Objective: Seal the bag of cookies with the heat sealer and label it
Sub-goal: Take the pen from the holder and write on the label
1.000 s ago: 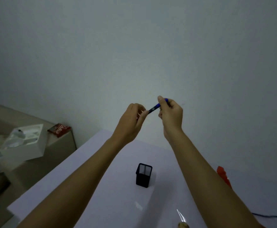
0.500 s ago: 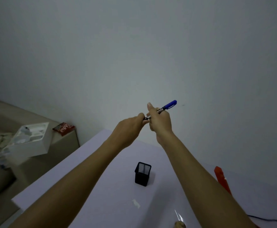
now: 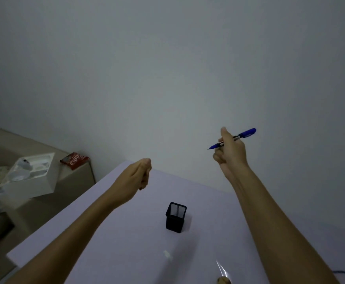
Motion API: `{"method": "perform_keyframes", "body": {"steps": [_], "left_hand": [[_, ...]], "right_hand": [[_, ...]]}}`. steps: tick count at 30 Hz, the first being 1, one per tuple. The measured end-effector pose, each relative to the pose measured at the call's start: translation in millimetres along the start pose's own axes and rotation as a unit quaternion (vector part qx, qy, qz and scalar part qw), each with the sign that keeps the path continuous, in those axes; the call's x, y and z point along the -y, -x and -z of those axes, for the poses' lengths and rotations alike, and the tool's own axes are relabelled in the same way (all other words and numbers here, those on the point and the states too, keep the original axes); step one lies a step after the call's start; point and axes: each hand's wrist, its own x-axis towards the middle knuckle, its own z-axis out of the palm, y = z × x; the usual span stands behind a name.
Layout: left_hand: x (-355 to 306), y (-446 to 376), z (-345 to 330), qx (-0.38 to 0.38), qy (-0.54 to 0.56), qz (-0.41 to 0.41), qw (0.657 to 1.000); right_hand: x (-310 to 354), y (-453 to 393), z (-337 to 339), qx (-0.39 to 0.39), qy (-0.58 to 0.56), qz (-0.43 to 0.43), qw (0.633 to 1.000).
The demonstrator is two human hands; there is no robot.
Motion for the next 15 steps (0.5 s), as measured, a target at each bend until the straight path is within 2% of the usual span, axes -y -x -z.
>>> {"method": "perform_keyframes", "body": {"steps": [4, 9, 11, 15], "left_hand": [[10, -12, -5, -0.05, -0.028, -0.009, 0.998], [81, -21, -6, -0.085, 0.001, 0.082, 0.993], [124, -21, -13, -0.091, -0.018, 0.115, 0.989], [217, -15, -38, -0.051, -0.09, 0.188, 0.977]], "right_hand": [[-25, 8, -18, 0.03, -0.018, -0.006, 0.999], [-76, 17, -18, 0.082, 0.043, -0.011, 0.996], [-102, 17, -10, 0.07, 0.062, -0.035, 0.995], [-162, 14, 11, 0.021, 0.093, -0.099, 0.99]]}}
